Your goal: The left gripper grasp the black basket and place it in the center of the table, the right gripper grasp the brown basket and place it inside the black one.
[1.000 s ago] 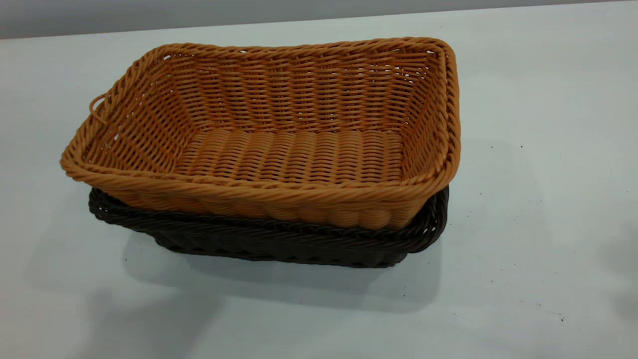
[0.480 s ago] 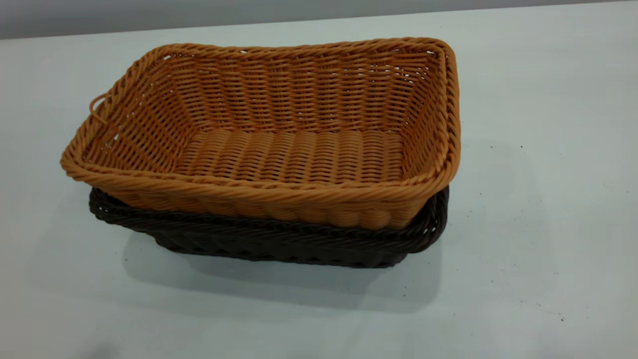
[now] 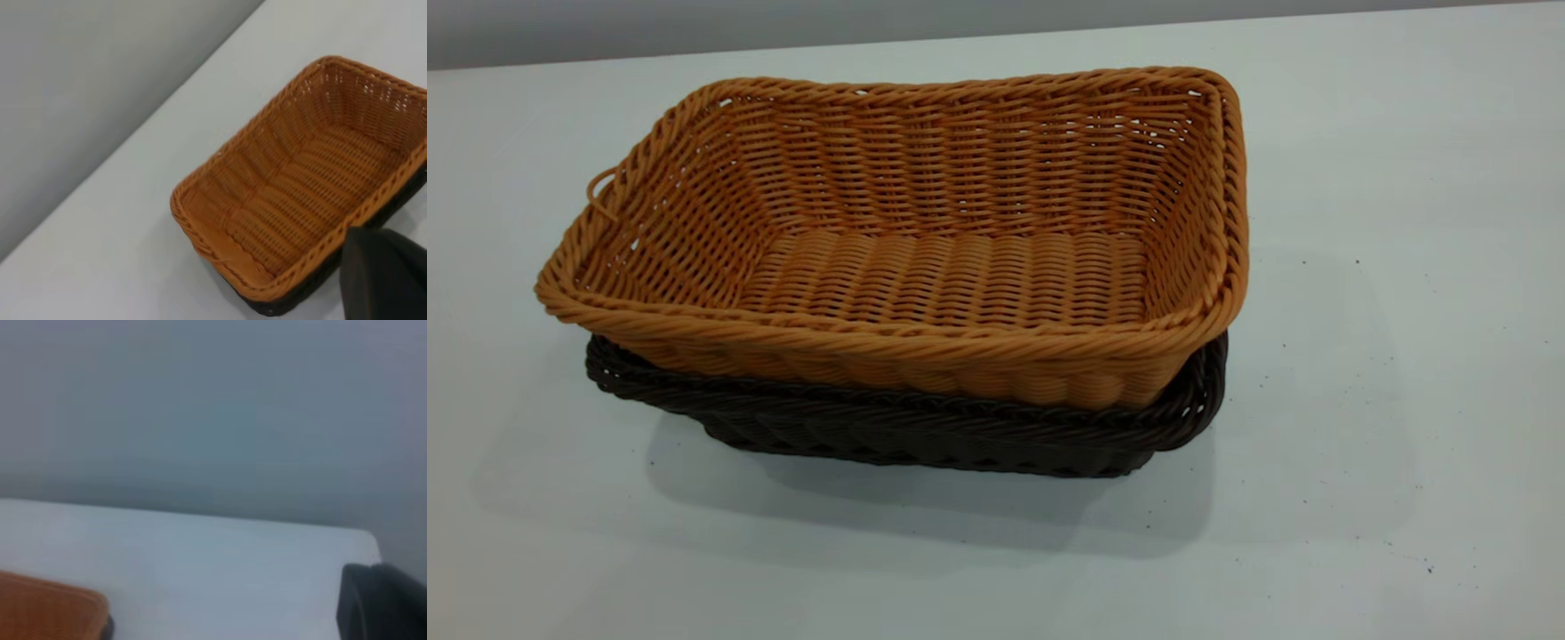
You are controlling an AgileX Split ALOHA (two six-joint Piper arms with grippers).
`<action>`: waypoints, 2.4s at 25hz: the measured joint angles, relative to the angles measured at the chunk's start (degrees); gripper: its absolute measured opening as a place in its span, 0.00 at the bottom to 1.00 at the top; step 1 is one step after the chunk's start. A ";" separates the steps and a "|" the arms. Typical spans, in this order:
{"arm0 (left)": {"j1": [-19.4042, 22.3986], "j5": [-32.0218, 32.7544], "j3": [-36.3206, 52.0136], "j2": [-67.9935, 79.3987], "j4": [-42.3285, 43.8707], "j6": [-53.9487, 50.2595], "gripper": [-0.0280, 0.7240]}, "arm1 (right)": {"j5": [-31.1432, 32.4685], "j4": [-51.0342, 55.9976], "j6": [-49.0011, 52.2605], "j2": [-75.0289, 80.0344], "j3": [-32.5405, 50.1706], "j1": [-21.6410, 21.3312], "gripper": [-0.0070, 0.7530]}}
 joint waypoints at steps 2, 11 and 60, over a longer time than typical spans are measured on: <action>0.00 1.17 0.00 0.00 -0.47 -1.02 0.04 | 0.00 0.60 -0.78 -2.10 0.39 0.00 0.02; 0.00 11.08 0.00 0.00 -0.41 -5.72 0.04 | -0.05 5.24 -2.26 -12.55 10.93 0.00 0.02; 0.00 4.15 22.39 -1.42 -3.80 -14.67 0.04 | -9.42 13.26 0.38 -28.28 47.24 0.00 0.02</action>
